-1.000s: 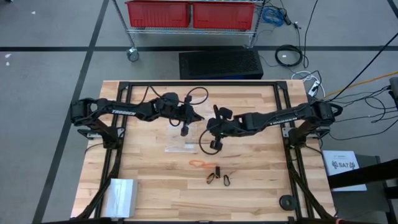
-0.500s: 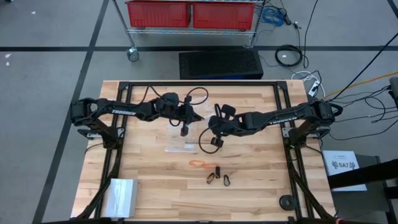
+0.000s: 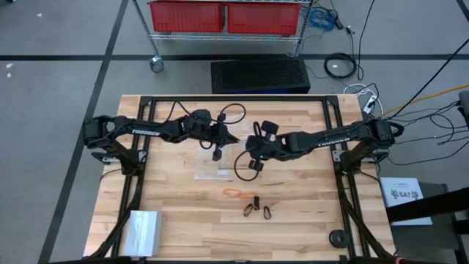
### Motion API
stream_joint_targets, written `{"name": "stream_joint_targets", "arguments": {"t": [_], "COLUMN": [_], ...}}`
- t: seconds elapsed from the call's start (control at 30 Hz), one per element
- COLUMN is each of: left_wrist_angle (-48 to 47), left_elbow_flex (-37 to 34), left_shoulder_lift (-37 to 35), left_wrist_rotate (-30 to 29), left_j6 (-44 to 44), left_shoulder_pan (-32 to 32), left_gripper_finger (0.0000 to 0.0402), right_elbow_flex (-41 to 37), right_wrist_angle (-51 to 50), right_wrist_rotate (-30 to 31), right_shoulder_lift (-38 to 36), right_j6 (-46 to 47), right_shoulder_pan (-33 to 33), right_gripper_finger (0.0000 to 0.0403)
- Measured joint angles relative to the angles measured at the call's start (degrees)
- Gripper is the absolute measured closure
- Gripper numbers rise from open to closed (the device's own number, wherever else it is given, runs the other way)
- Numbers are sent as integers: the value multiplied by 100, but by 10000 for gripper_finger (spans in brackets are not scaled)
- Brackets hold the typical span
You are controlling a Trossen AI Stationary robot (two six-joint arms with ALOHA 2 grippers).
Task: Sort rubber bands
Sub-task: Put the black rubber band into the zip bag
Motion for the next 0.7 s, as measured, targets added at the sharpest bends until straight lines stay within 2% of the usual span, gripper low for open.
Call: {"name": "stream_joint_targets", "arguments": {"t": [0.27,0.47,0.6,0.7], "left_wrist_angle": [9,19,-8,-24], "left_elbow_flex": [0,0,0,0], "left_shoulder_lift": [0,0,0,0], "left_wrist_rotate": [2,2,4,4], "left_j6": [-2,-7,-9,-10], "left_shoulder_pan": [-7,-11,-13,-17], "left_gripper_finger": [402,402,402,402], "right_elbow_flex": [0,0,-101,-622], "right_wrist_angle": [435,602,487,1308], "right_wrist_rotate": [-59,-997,-794,-791], "right_shoulder_lift": [39,305,178,-109], "right_j6": [-323,-738,-674,-422], "right_shoulder_pan": [-222,-330,-278,-304], "right_gripper_finger": [403,403,403,403]}}
